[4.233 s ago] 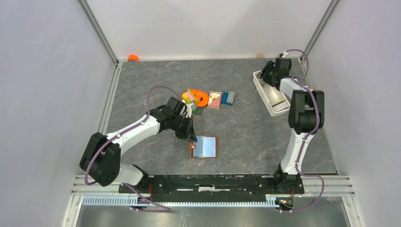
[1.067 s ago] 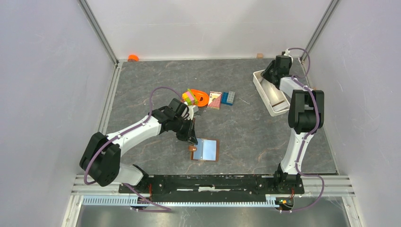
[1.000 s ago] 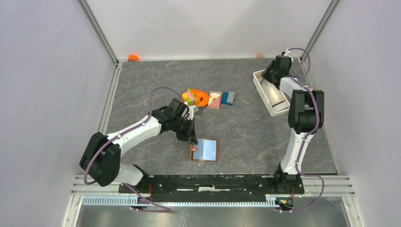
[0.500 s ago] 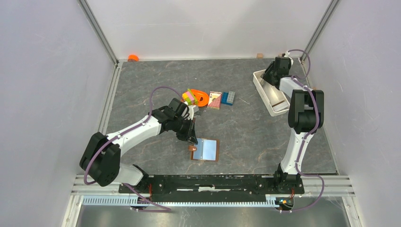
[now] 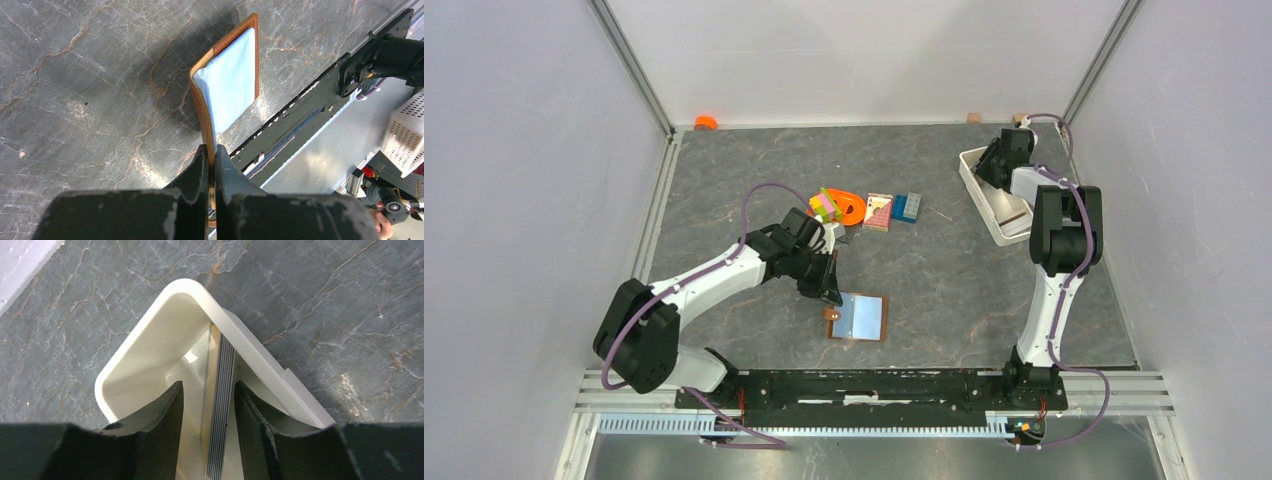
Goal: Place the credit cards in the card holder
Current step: Pick up the credit card from the storage box.
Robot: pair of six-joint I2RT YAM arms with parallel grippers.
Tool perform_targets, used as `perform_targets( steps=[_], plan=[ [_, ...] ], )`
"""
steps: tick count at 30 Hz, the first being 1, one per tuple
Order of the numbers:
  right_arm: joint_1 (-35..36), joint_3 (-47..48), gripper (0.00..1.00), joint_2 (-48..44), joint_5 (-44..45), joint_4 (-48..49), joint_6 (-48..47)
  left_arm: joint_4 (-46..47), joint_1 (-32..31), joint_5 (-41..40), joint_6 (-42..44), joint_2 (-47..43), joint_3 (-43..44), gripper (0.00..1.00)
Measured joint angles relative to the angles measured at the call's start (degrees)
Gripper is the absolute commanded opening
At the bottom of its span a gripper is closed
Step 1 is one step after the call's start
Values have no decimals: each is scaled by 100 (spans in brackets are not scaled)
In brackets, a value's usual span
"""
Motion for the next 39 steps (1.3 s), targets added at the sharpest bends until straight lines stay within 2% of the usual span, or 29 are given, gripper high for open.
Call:
perform_targets(
  steps=[24,39],
  plan=[
    [0,-76,43,-308,-76,201,-11,0,-26,0,26,33,0,2],
    [0,-304,35,-479,68,227,-13,-2,-35,2,26,35,0,2]
  ],
)
